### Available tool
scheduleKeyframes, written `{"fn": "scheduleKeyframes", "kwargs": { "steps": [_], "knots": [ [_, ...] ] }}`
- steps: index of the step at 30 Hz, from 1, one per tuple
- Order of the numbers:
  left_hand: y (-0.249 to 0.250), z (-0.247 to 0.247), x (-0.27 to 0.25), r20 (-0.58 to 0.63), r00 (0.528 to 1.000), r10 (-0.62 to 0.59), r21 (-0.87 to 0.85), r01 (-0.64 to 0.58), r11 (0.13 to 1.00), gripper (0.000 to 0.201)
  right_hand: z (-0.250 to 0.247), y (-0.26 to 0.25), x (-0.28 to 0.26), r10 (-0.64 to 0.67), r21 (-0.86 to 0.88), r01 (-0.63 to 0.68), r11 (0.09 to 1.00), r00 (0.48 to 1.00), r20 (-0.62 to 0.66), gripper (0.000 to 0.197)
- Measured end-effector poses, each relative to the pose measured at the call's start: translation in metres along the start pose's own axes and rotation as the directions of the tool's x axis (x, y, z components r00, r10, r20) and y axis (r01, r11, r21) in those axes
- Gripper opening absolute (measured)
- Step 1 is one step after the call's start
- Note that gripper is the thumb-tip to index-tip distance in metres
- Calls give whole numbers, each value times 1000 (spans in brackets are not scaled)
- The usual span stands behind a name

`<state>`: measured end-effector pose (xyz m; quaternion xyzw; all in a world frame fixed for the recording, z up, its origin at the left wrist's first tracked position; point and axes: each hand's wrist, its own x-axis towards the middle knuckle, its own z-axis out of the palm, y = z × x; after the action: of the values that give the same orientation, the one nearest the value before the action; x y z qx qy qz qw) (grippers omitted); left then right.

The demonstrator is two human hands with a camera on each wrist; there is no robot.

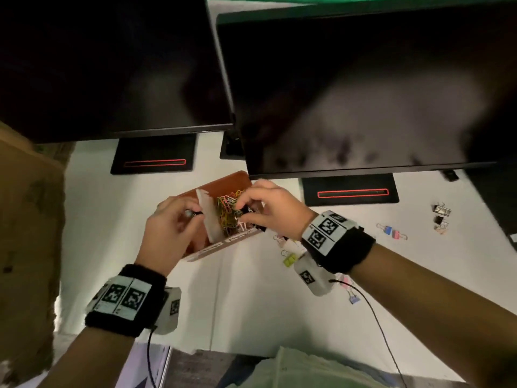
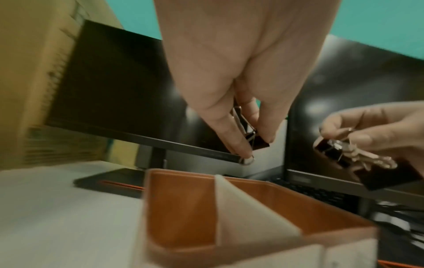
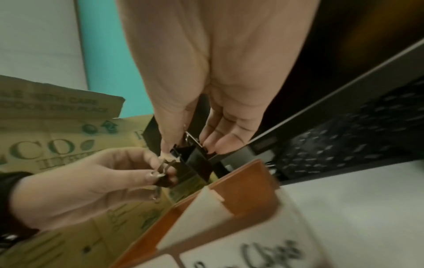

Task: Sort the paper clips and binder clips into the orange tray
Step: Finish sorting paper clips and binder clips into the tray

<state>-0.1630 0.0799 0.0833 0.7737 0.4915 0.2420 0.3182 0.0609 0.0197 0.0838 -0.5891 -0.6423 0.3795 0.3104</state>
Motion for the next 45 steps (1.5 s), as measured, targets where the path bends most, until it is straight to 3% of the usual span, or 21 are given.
{"fn": "scheduleKeyframes", "kwargs": {
  "steps": [2,5,9,12,16,19,21,23,26,28,31,34,39,42,45],
  "knots": [
    [-19,-11,5,25,996,-90,-36,91,995,15,24,-20,26,-30,1,30,1000,999,31,18],
    [-35,-18,9,125,963,-241,-346,270,899,10,57,-39,55,-2,-22,3,1000,998,60,19],
    [-42,-30,7,189,941,-279,-391,333,858,26,78,-46,64,44,-6,-44,999,987,154,30],
    [-39,-34,5,160,959,-234,-347,276,896,26,68,-40,53,57,30,-60,998,992,115,30],
    [-14,-22,-5,97,995,-12,-143,26,989,22,25,-9,17,90,55,-86,995,992,-84,15],
    [19,7,-18,167,980,110,-169,-81,982,15,-9,31,-15,236,-39,-248,968,951,-202,15],
    [33,35,-26,290,943,164,-160,-122,980,19,-24,58,-31,344,-176,-366,914,928,-145,29],
    [37,66,-33,435,882,184,-133,-139,981,26,-29,78,-43,423,-347,-405,846,906,-27,47],
    [37,112,-41,599,796,87,14,-119,993,47,-23,93,-48,457,-459,-355,814,880,130,66],
    [32,137,-43,629,777,0,120,-97,988,57,-16,99,-46,449,-485,-312,817,872,195,71],
    [22,163,-39,589,804,-80,215,-60,975,54,-6,103,-38,412,-493,-254,832,878,244,66],
    [13,176,-35,527,847,-68,268,-89,959,44,-1,106,-32,384,-540,-196,819,885,261,51],
    [-6,180,-35,458,889,1,125,-65,990,16,-2,119,-36,304,-439,-187,879,929,212,26],
    [-14,179,-39,440,898,-16,34,1,999,24,-6,128,-42,328,-359,-259,897,933,146,22],
    [-17,176,-42,400,916,-12,-22,23,999,18,-9,134,-49,354,-339,-298,892,928,114,21]
  ]
}}
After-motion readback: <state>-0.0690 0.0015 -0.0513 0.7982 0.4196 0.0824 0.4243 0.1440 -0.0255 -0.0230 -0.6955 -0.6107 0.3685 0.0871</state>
